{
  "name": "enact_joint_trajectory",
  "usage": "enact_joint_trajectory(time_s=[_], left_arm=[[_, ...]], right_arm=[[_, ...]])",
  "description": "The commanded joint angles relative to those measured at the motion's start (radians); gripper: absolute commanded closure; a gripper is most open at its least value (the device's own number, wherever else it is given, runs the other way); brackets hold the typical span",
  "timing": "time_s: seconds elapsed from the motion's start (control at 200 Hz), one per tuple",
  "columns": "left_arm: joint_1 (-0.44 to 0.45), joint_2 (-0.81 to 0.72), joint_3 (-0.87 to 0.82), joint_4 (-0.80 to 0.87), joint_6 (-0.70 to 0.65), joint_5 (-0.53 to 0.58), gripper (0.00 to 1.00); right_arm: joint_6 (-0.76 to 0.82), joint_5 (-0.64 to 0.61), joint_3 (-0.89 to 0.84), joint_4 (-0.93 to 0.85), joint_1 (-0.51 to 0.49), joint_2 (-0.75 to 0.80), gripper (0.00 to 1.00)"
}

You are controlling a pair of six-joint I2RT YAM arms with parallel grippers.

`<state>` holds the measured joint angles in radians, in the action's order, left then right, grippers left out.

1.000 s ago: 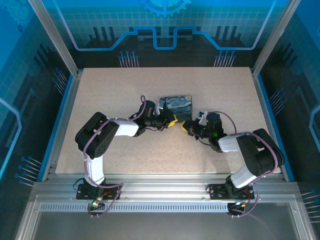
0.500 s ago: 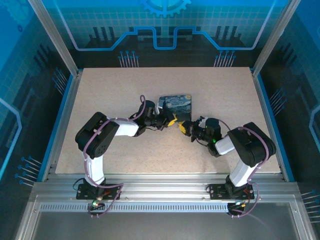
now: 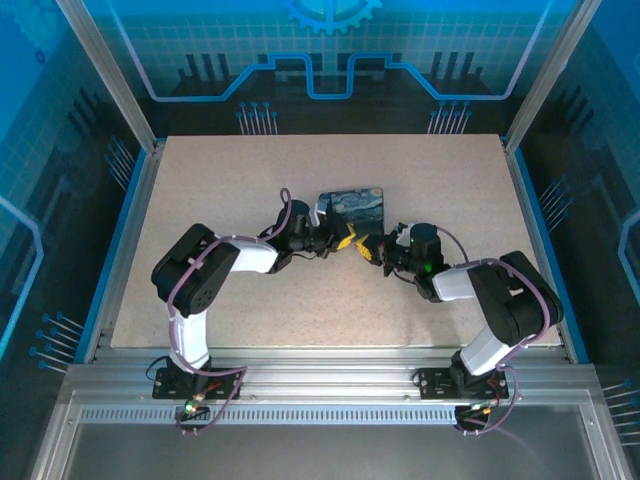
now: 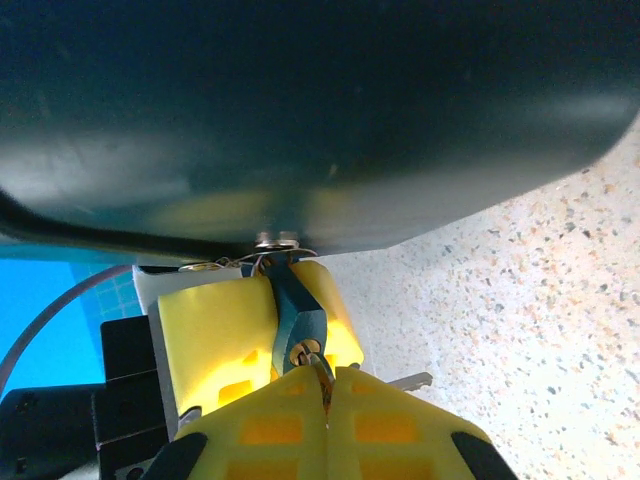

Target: Unlock the padlock with the key

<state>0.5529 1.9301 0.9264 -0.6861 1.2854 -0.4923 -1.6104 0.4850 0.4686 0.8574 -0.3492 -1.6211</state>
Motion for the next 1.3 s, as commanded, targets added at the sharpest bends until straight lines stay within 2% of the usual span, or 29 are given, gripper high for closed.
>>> enact_joint_trajectory(time_s=[0.0,0.61,0.75,0.796,0.936,1.196,1.296], left_arm=[[0.077,0.015,0.03,-0.075,0.032,-0.164,1.0],[0.076,0.005,0.03,-0.013,0.005,-0.146,1.0],[0.055,-0.01,0.025,0.039,-0.018,-0.106,1.0],[0.048,-0.022,0.026,0.076,-0.037,-0.088,1.0],[0.036,-0.064,0.056,0.225,-0.115,-0.029,1.0],[0.039,-0.093,0.108,0.337,-0.152,0.034,1.0],[0.04,-0.101,0.109,0.349,-0.154,0.055,1.0]], right_arm=[[0.041,0.061,0.067,0.023,-0.018,-0.029,1.0],[0.081,0.099,0.103,0.001,-0.02,-0.047,1.0],[0.124,0.11,0.072,-0.036,-0.007,-0.02,0.87],[0.147,0.114,0.058,-0.068,0.002,-0.001,0.81],[0.27,0.127,0.031,-0.236,0.033,0.094,0.74],[0.573,0.069,0.065,-0.702,0.078,0.292,0.69],[0.646,0.043,0.079,-0.797,0.084,0.329,0.68]])
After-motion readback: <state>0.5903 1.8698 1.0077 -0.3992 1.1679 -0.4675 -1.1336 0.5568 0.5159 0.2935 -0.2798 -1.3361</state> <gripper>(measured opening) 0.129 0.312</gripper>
